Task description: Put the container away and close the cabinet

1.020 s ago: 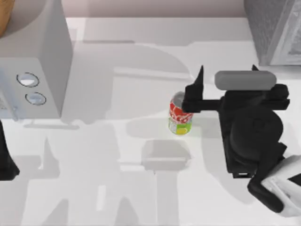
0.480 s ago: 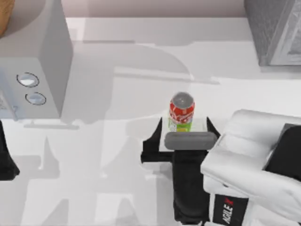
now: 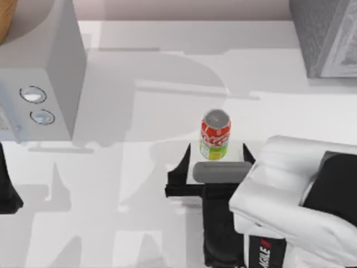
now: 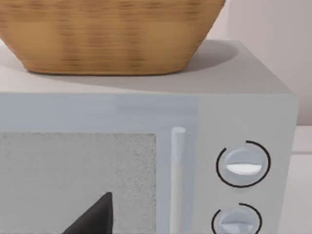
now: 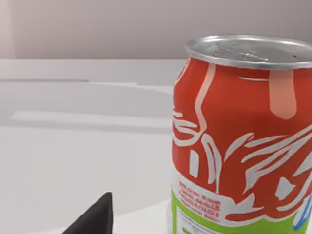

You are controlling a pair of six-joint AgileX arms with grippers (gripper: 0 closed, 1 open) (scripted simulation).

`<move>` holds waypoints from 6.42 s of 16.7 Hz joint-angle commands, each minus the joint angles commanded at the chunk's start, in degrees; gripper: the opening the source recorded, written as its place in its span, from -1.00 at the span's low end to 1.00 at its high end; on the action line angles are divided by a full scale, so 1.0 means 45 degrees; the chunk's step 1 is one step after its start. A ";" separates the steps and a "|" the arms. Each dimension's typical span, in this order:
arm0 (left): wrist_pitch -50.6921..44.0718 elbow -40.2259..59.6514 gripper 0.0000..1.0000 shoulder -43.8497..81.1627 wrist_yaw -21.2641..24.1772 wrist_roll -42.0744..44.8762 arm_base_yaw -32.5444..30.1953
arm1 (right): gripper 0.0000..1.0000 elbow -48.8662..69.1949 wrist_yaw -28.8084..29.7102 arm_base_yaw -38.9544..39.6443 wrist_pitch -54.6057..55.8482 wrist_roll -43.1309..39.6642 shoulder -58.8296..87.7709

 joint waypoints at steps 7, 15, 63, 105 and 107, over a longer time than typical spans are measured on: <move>0.0000 0.0000 1.00 0.0000 0.0000 0.0000 0.0000 | 1.00 0.1811 -0.1608 -0.1581 -0.1433 -0.0020 0.0309; 0.0000 0.0000 1.00 0.0000 0.0000 0.0000 0.0000 | 0.40 0.1945 -0.1725 -0.1699 -0.1540 -0.0021 0.0332; 0.0000 0.0000 1.00 0.0000 0.0000 0.0000 0.0000 | -1.00 -0.5398 -0.7788 -0.5739 -1.4153 0.0613 -1.5124; 0.0000 0.0000 1.00 0.0000 0.0000 0.0000 0.0000 | -1.00 1.0249 -1.0678 -1.0300 -2.6449 0.0102 -1.6267; 0.0000 0.0000 1.00 0.0000 0.0000 0.0000 0.0000 | -1.00 1.1525 -1.0545 -1.0161 -2.6752 0.0119 -1.5311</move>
